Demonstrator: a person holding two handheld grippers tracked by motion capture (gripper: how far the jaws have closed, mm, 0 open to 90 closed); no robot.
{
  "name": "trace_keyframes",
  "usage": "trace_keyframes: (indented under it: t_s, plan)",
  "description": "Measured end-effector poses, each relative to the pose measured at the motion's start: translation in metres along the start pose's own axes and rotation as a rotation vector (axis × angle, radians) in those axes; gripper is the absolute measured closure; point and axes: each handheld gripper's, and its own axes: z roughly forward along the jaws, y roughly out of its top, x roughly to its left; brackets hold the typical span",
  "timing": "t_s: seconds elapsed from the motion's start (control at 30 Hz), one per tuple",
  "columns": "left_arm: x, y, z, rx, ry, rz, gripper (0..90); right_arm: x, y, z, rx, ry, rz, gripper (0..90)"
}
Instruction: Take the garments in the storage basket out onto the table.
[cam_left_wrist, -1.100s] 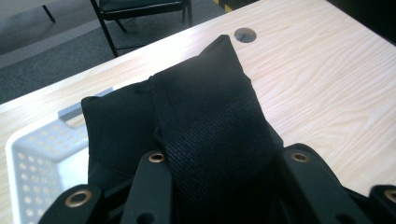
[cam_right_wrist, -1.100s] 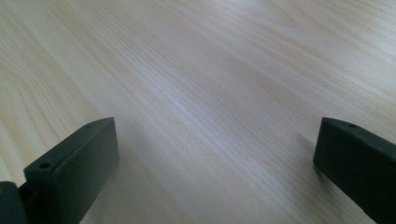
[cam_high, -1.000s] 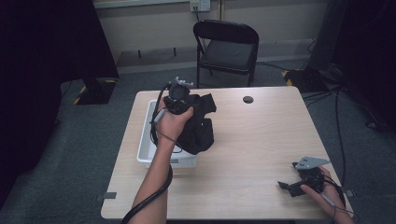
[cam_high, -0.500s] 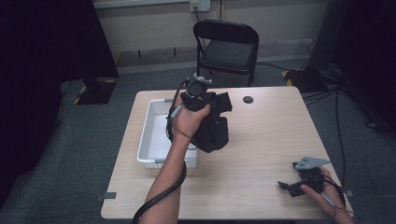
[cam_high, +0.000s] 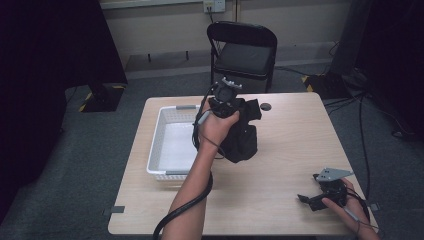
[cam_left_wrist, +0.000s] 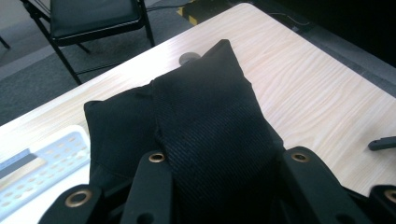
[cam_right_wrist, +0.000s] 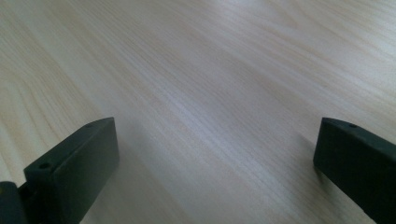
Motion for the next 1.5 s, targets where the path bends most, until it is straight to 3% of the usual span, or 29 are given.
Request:
trace_keyframes:
  t_s: [0.73,1.5]
  plan:
    - [-0.035,0.012,0.041,-0.003,-0.060,0.039,68.1,0.000,0.000,0.000,0.000,0.000,0.000,0.0]
    - [-0.067,0.013,0.084,0.013,-0.133,0.067,68.1,0.000,0.000,0.000,0.000,0.000,0.000,0.0]
